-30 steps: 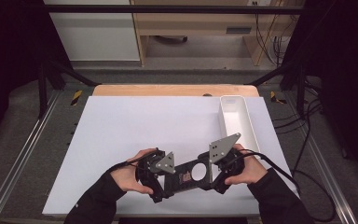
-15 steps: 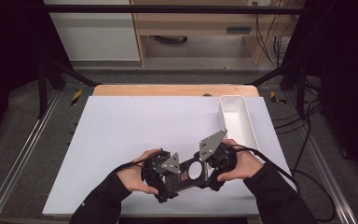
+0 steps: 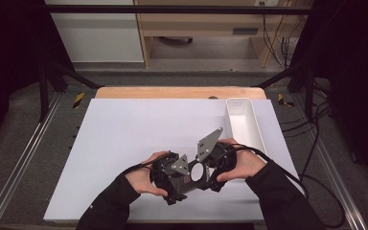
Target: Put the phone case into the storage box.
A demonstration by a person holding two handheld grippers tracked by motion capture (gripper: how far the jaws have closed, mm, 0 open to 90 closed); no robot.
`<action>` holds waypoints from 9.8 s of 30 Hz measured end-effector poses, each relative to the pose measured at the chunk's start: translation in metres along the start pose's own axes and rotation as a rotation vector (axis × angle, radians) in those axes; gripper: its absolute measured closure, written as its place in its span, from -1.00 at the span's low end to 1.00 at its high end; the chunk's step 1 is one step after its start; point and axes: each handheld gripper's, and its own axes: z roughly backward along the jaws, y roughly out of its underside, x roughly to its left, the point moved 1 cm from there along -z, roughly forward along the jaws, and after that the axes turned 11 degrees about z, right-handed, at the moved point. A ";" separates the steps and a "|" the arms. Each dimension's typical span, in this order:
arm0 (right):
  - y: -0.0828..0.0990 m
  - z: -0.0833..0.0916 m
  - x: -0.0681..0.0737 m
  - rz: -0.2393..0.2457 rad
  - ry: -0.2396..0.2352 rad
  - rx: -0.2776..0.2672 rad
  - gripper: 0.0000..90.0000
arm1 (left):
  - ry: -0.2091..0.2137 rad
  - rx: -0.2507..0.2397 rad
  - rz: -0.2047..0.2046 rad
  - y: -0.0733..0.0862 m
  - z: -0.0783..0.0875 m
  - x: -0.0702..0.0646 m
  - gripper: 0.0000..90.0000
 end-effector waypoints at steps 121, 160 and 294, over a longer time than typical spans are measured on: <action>0.025 0.000 0.016 -0.072 0.130 -0.448 -0.97 | 0.097 -0.359 0.102 0.039 0.001 0.006 -0.74; 0.020 -0.009 0.016 -0.059 0.073 -0.506 -0.89 | 0.134 -0.355 0.041 0.017 -0.004 -0.004 -0.74; 0.037 0.038 0.001 -0.295 0.415 -0.482 -0.74 | -0.268 -0.607 0.512 0.143 0.046 0.027 -0.97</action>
